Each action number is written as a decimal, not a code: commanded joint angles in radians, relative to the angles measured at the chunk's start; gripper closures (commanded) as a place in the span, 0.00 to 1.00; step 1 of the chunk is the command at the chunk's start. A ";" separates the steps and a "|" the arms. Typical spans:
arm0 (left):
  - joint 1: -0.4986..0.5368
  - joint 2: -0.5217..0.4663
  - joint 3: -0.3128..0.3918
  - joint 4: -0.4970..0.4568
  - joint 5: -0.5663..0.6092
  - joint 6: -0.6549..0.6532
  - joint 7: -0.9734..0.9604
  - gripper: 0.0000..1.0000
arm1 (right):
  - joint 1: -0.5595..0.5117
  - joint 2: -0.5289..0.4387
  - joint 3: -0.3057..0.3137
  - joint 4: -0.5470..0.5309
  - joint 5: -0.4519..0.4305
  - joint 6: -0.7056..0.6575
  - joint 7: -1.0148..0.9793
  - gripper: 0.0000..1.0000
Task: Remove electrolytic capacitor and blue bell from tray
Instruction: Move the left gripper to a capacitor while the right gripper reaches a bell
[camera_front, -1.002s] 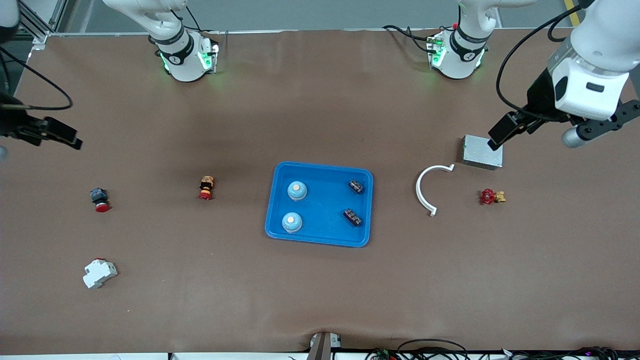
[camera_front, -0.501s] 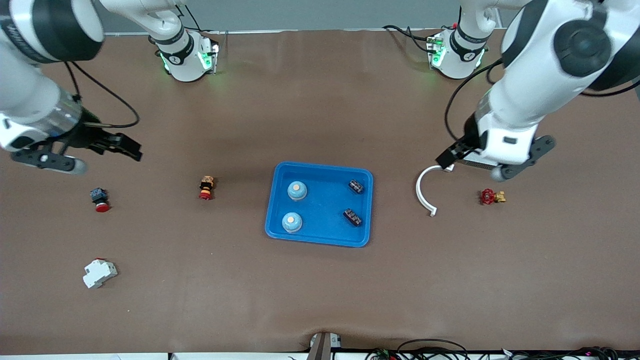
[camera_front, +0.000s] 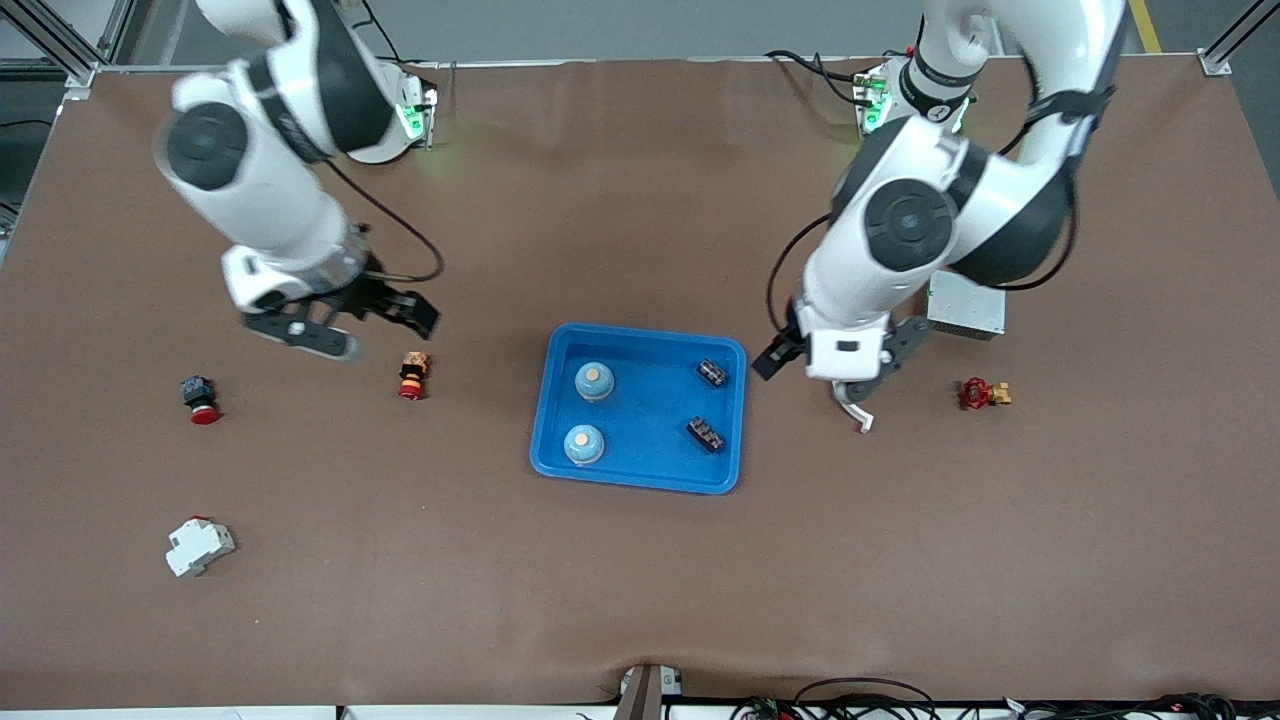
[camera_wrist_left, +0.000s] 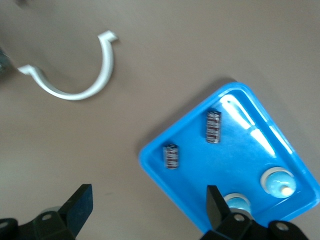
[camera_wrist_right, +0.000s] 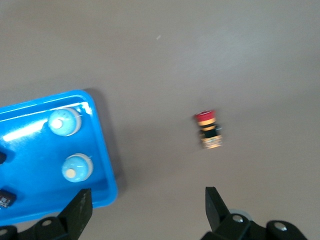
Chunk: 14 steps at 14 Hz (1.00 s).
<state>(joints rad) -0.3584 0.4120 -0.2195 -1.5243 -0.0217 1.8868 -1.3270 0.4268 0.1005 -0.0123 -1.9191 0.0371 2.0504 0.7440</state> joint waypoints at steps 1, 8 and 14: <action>-0.033 0.098 0.006 0.035 0.011 0.083 -0.087 0.00 | 0.075 0.083 -0.012 0.002 0.003 0.107 0.107 0.00; -0.097 0.238 0.011 0.036 0.115 0.155 -0.305 0.00 | 0.207 0.376 -0.014 0.235 -0.014 0.149 0.262 0.00; -0.097 0.297 0.012 0.044 0.109 0.224 -0.348 0.00 | 0.277 0.511 -0.018 0.304 -0.031 0.200 0.311 0.00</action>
<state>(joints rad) -0.4450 0.6792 -0.2132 -1.5057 0.0722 2.1087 -1.6653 0.6866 0.5678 -0.0166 -1.6578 0.0312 2.2478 1.0324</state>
